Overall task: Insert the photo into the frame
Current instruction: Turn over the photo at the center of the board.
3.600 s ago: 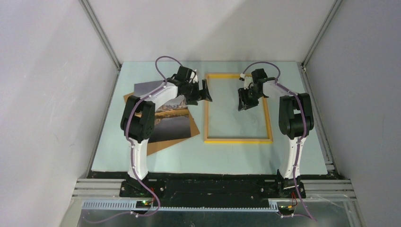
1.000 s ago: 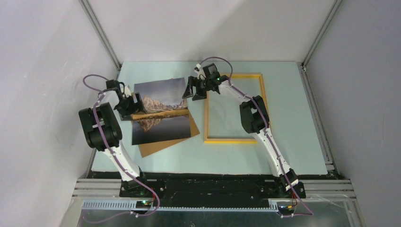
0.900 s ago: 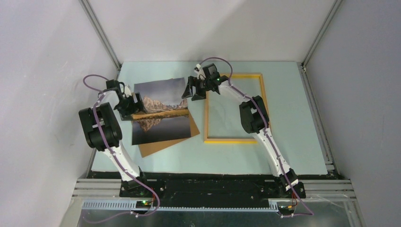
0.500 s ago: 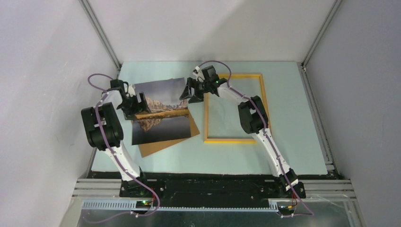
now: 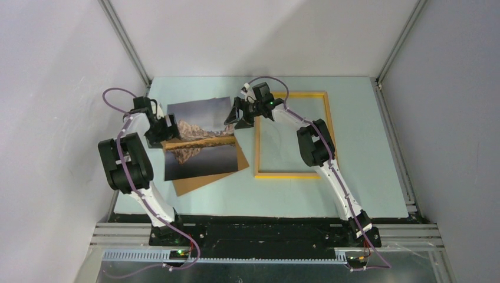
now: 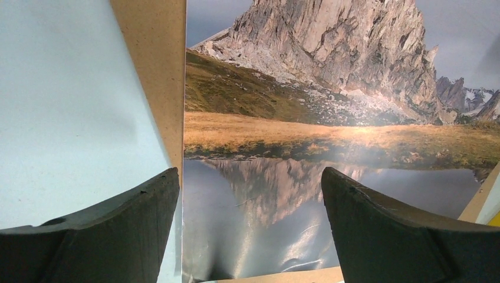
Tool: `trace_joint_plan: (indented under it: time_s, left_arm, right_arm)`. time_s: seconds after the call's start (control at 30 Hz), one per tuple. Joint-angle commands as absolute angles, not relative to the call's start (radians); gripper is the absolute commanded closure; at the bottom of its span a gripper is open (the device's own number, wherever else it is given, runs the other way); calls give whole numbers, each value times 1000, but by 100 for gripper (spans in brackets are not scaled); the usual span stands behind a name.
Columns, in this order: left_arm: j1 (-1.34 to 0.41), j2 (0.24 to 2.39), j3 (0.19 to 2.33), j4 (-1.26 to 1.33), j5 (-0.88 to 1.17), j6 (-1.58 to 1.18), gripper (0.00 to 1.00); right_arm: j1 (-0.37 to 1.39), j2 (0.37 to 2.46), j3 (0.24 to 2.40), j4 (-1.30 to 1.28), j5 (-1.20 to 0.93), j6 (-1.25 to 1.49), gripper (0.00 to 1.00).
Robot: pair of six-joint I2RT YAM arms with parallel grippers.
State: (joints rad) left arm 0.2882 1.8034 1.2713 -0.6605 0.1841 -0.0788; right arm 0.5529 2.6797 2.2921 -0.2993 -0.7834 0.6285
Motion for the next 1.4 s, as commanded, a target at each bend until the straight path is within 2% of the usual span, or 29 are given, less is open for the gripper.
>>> trace_joint_plan:
  time_s: [0.0, 0.77, 1.37]
  left_arm:
    - [292, 1819, 1284, -643, 170, -83, 5]
    - [274, 1875, 1235, -642, 273, -95, 8]
    - [222, 1895, 1225, -637, 309, -91, 9]
  right_arm:
    - [548, 2655, 2261, -348, -759, 609, 19]
    - [560, 2663, 2238, -325, -793, 637, 19]
    - [560, 2690, 2211, -108, -921, 790, 22]
